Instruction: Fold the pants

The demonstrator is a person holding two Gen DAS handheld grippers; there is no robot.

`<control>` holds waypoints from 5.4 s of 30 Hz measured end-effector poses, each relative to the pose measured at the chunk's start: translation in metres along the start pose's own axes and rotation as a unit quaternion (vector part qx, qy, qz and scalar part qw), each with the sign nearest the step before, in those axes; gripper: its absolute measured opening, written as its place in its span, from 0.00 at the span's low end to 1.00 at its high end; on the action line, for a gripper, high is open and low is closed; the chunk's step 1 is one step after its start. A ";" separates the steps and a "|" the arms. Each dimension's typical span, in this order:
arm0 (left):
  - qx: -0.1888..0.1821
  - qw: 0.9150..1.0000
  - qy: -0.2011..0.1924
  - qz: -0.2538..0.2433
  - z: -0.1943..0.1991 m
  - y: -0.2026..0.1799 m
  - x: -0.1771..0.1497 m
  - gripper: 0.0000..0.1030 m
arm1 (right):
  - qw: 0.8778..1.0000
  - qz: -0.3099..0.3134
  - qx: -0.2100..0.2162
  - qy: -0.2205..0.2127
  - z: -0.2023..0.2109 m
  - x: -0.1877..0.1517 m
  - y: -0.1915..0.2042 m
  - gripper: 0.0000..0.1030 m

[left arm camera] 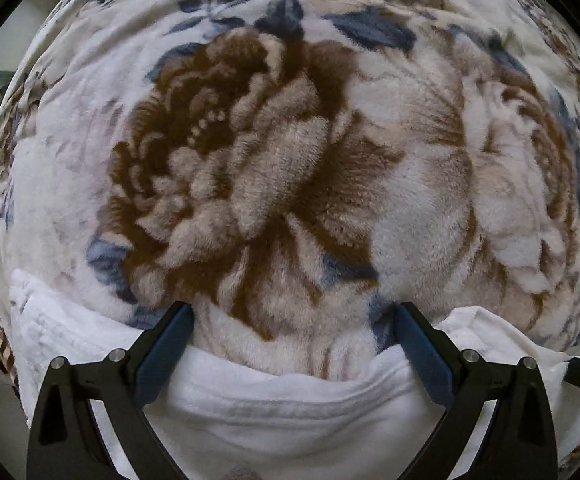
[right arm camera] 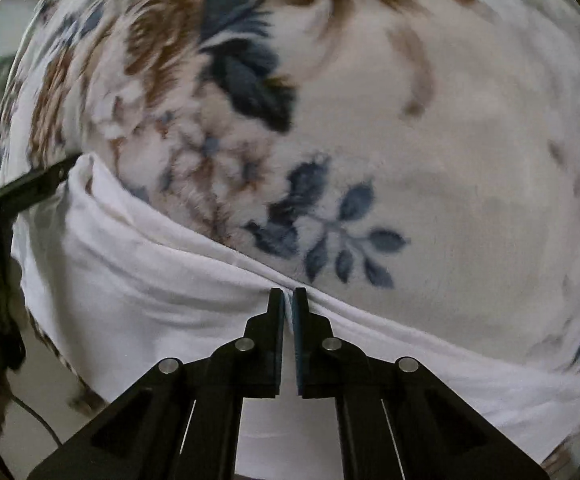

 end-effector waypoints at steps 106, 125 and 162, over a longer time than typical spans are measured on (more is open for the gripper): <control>0.018 0.997 0.022 0.069 0.071 0.065 -0.124 1.00 | 0.938 -0.153 0.103 -0.293 -0.015 -0.096 0.153 0.14; -0.138 0.987 0.062 0.048 0.054 0.019 -0.103 1.00 | 0.946 -0.212 0.141 -0.202 0.028 -0.180 0.085 0.68; -0.187 0.974 -0.021 0.128 0.074 0.091 -0.170 0.71 | 0.987 -0.098 0.107 -0.069 -0.043 -0.153 0.132 0.60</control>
Point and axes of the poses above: each gripper's, at about its wrist camera, not at the fingertips, and z roughly against the way its jaws point, y to its left, x to its top, the point moved 4 cm from there along -z, roughly the way its jaws point, and after that the axes turned 3 degrees about z, right-handed, at the moved point
